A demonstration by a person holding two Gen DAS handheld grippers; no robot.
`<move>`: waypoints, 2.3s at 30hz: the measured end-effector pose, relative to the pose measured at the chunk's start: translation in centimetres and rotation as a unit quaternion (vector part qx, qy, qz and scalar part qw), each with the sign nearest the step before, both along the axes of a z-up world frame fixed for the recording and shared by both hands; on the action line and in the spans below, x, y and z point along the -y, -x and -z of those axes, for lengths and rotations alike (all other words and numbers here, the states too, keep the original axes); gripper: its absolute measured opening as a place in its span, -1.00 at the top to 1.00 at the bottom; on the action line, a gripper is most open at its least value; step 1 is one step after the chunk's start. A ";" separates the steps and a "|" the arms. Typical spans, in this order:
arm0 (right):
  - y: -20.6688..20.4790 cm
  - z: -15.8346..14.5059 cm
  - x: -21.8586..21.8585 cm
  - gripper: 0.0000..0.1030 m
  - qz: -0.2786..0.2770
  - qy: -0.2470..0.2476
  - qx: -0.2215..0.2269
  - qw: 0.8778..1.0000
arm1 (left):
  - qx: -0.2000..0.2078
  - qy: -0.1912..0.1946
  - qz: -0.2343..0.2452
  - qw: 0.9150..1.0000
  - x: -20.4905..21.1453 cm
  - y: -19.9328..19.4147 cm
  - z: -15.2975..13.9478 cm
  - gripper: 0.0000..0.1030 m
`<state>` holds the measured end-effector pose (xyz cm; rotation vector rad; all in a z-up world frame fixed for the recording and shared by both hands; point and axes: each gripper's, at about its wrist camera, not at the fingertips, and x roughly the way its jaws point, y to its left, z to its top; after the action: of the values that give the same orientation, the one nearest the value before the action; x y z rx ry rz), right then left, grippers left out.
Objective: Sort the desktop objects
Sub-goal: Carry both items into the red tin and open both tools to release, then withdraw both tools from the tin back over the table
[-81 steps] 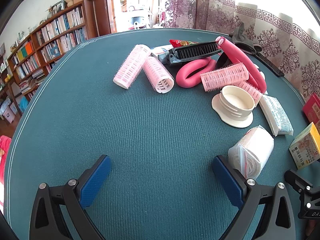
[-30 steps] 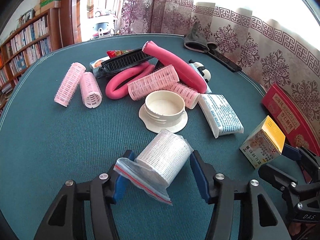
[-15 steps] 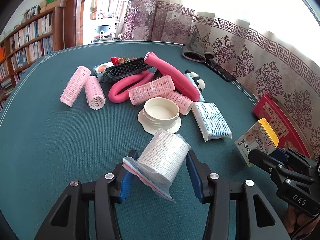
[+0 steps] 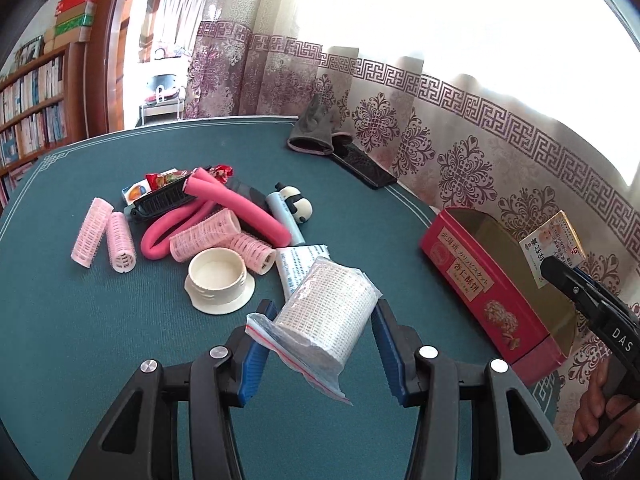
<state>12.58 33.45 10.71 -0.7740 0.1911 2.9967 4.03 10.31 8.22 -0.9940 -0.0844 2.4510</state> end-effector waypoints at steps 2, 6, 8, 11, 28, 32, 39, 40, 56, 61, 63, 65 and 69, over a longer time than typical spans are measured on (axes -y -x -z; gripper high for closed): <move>-0.7 -0.1 -1.6 0.06 0.030 -0.010 0.000 1.000 | -0.009 -0.003 0.021 1.000 -1.8 -0.4 -0.9 0.01; -1.9 0.6 -5.0 0.06 0.081 -0.015 0.012 0.997 | -0.022 -0.010 0.067 0.997 -5.8 -0.9 -2.6 0.01; -2.4 1.1 -6.4 0.06 0.098 -0.010 0.021 0.995 | -0.026 -0.015 0.091 0.995 -7.9 -1.2 -3.4 0.01; -3.2 1.6 -7.7 0.06 0.112 -0.010 0.026 0.993 | -0.034 -0.018 0.123 0.992 -11.1 -1.7 -4.3 0.01; -4.7 1.8 -10.4 -0.52 0.155 -0.014 0.013 0.988 | -0.055 0.010 0.171 0.984 -19.5 -2.2 -4.1 -0.77; -4.4 1.9 -10.4 -0.52 0.158 -0.011 0.016 0.987 | -0.047 0.017 0.145 0.988 -18.0 -1.0 -3.4 -0.77; -3.6 1.7 -9.3 -0.52 0.152 -0.006 0.016 0.988 | -0.030 0.021 0.100 0.994 -14.5 0.0 -2.1 -0.77; -3.5 1.6 -9.1 -0.52 0.152 -0.006 0.015 0.988 | -0.029 0.023 0.094 0.995 -14.0 0.1 -2.0 -0.78; -1.4 0.7 -4.1 -0.56 0.109 0.002 0.007 0.994 | -0.016 0.035 -0.017 0.999 -5.5 1.8 -0.2 -0.99; -0.5 0.5 -1.5 -0.56 0.081 -0.005 0.005 0.997 | -0.010 0.036 -0.040 0.998 -3.2 2.0 0.5 -0.99; -0.1 0.5 -0.5 -0.56 0.069 -0.009 0.006 0.998 | -0.010 0.038 -0.048 0.998 -2.3 2.1 0.7 -0.99; 0.3 0.6 0.6 -0.56 0.058 -0.010 0.008 0.998 | -0.006 0.041 -0.056 0.998 -1.3 2.2 1.1 -0.99; 1.2 1.0 2.7 -0.56 0.034 -0.012 0.018 0.999 | 0.006 0.046 -0.079 0.996 1.2 2.7 2.1 -0.99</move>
<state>11.35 30.75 9.75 -0.8004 0.1767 2.9146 1.31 9.15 6.07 -1.0785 -0.0575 2.6136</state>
